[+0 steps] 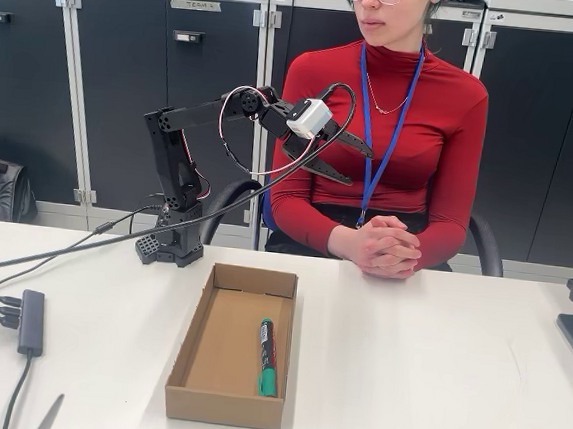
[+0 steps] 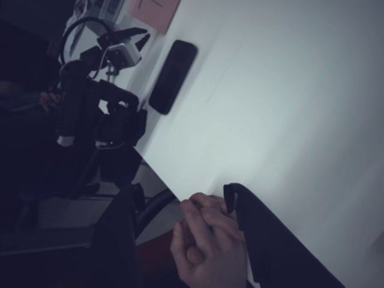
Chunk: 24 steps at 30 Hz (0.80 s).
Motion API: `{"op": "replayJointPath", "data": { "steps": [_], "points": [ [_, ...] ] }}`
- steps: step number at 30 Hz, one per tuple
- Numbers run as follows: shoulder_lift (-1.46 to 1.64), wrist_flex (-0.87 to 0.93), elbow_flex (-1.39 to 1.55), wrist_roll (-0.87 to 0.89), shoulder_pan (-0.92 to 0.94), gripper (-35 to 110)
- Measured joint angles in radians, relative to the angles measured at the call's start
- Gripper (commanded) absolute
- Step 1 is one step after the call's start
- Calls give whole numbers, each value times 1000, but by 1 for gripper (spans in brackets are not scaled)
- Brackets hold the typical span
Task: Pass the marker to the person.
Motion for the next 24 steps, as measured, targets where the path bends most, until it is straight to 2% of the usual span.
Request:
{"op": "replayJointPath", "data": {
  "steps": [24],
  "points": [
    [0,-34,0,0,15,30]
  ]
}}
